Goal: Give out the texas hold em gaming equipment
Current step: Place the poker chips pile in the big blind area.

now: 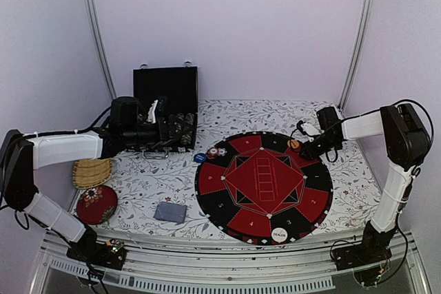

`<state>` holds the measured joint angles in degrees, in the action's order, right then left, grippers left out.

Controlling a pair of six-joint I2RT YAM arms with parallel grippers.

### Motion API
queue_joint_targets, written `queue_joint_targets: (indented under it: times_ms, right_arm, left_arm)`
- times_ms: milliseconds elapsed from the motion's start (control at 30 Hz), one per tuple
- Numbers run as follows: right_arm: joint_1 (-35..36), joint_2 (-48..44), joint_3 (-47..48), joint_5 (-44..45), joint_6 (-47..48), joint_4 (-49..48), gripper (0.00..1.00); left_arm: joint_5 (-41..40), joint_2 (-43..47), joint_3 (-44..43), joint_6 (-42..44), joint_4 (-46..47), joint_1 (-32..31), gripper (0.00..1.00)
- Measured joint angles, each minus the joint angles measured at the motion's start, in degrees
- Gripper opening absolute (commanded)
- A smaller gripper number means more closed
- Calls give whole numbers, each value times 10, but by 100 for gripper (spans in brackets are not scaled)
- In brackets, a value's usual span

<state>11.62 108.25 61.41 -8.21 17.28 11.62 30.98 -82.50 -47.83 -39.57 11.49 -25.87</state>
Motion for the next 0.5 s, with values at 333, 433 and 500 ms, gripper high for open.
queue_joint_targets:
  times_ms: [333, 433, 500]
  right_arm:
    - [0, 6, 0, -3, -3, -8, 18]
    - [0, 6, 0, -3, -6, -9, 28]
    - [0, 6, 0, -4, -6, -9, 32]
  left_arm:
    - [-5, 6, 0, 6, -7, 2, 98]
    - [-7, 10, 0, 7, -11, 4, 98]
    - [-9, 13, 0, 9, -14, 5, 98]
